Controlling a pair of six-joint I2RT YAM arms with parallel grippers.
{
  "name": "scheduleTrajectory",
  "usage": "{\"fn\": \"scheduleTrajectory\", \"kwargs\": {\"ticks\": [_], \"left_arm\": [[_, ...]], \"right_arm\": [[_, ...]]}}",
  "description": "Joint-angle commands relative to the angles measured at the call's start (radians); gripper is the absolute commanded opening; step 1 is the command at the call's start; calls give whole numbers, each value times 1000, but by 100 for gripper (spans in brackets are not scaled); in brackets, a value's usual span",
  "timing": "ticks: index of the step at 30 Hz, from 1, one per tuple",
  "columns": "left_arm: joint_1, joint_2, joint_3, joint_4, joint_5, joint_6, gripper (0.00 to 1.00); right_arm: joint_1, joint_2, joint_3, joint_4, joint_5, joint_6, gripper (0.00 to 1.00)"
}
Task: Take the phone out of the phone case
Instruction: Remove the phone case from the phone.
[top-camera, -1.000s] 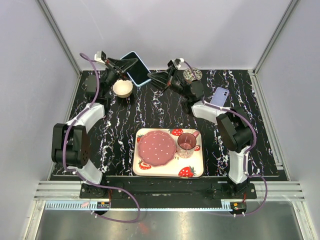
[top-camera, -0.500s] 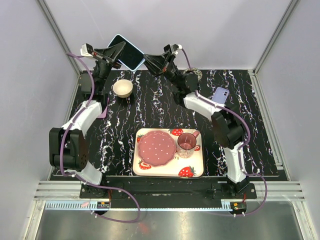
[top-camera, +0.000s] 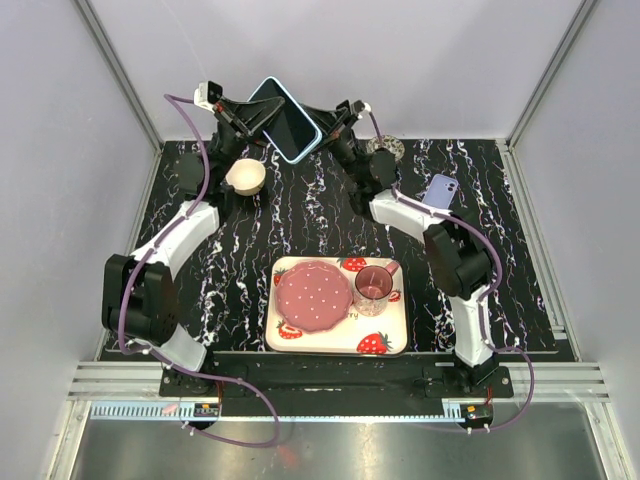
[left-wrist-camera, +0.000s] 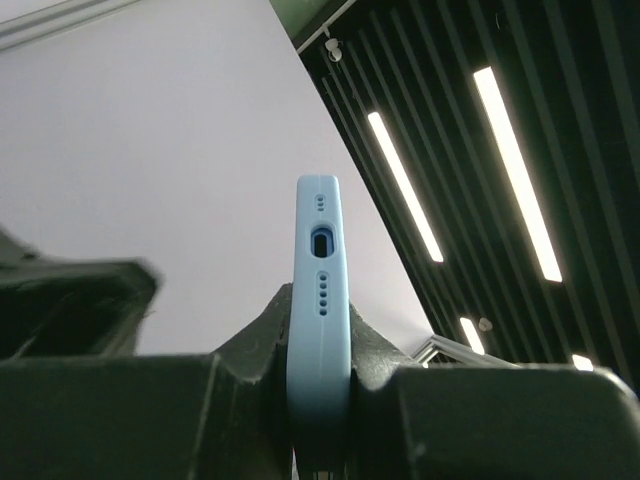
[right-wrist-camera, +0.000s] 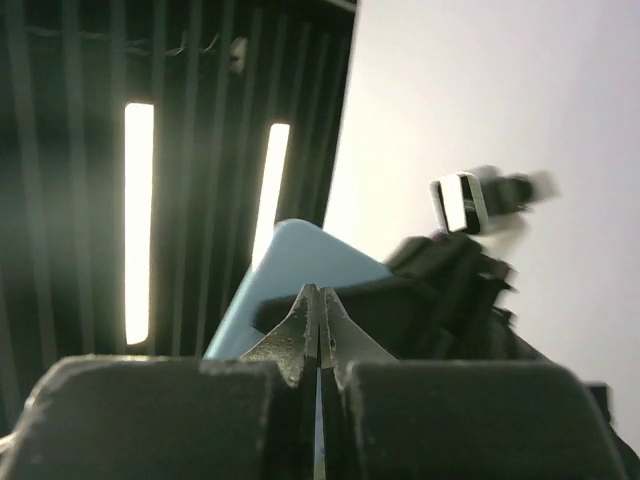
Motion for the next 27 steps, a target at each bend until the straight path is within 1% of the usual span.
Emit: {"fn": "scheduleTrajectory", "kwargs": {"ticks": [1,2,3,4,5,6,8,9,10,11,12,13,14,15,17,18,19,20,22,23,27], "left_arm": [[20,-59,48,329,9,-42,0],[28,-62,40,329,10,-42,0],[31,-64,37,331,10,-42,0],[34,-65,37,331,13,-46,0],[41,-65,37,332,15,-50,0],[46,-67,37,334,16,-50,0],[54,-67,38,329,27,-54,0],[57,-67,41,326,33,-56,0],[57,-67,41,315,48,-51,0],[55,-67,45,309,56,-51,0],[55,-65,43,305,64,-47,0],[55,-67,43,297,78,-45,0],[55,-68,32,294,79,-45,0],[55,-65,28,289,84,-47,0],[55,-59,17,291,85,-59,0],[57,-44,17,300,82,-76,0],[57,-39,18,314,81,-82,0],[57,-33,18,314,81,-83,0],[57,-34,18,303,88,-77,0],[55,-37,18,295,93,-71,0],[55,-51,23,185,145,-2,0]], "right_arm": [[-27,-120,-156,128,-37,157,0],[-38,-171,-203,113,-48,130,1],[-59,-199,-299,84,-57,78,7],[-74,-226,-347,71,-71,53,16],[-87,-277,-390,59,-82,29,30],[-102,-298,-459,41,-97,-5,36],[-146,-359,-495,2,-184,-45,47],[-160,-386,-497,-116,-228,-104,50],[-174,-413,-483,-207,-332,-158,52],[-174,-470,-468,-302,-365,-226,54],[-173,-501,-439,-510,-381,-375,59],[-168,-536,-426,-612,-373,-457,61],[-167,-602,-412,-713,-355,-598,65],[-167,-633,-394,-872,-332,-651,70],[-167,-694,-388,-950,-280,-755,75],[-167,-706,-354,-1034,-270,-792,77],[-165,-714,-330,-1084,-258,-827,77],[-159,-717,-282,-1175,-252,-894,78],[-147,-734,-235,-1278,-191,-977,79],[-128,-736,-184,-1379,-169,-1054,79],[-90,-719,-54,-1553,-83,-1188,80]]}}
